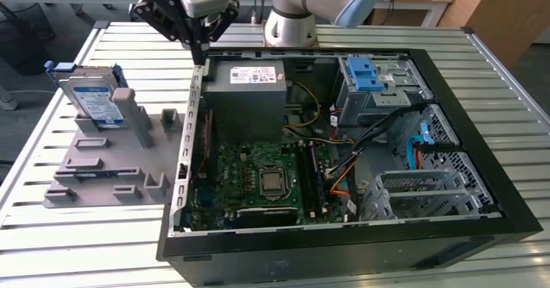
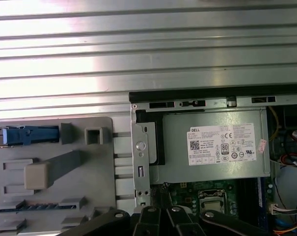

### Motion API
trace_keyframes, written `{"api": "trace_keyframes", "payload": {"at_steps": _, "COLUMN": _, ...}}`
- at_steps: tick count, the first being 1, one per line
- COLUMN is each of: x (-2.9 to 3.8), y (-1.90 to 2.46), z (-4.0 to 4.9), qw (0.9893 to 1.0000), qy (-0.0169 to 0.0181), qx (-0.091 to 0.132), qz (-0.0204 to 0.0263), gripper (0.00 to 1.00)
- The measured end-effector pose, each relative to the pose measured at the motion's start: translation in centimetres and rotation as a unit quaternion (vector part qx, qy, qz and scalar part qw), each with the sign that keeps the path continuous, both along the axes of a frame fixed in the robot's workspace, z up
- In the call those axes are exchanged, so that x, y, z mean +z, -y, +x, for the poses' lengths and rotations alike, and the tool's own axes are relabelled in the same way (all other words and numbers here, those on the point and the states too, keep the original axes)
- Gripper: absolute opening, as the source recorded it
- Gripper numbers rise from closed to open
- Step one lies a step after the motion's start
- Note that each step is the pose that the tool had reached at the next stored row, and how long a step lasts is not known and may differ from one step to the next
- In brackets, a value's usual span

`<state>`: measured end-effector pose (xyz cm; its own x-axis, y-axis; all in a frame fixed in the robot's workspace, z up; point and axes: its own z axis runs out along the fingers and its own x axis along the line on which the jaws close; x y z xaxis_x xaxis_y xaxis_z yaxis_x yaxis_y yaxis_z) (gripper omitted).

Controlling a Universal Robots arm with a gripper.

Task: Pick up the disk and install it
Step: 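Reach for the disk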

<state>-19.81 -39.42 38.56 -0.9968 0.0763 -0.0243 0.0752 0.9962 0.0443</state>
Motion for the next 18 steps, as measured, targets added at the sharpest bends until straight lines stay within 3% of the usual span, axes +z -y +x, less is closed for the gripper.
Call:
{"api": "trace_keyframes", "payload": {"at_steps": 12, "x": -0.04, "y": -0.07, "z": -0.97, "qw": 1.0000, "qy": 0.0000, "qx": 0.000, "qz": 0.0000, "gripper": 0.11}}
{"api": "trace_keyframes", "payload": {"at_steps": 18, "x": -0.07, "y": -0.52, "z": -1.55, "qw": 1.0000, "qy": 0.0000, "qx": 0.000, "qz": 0.0000, "gripper": 0.11}}
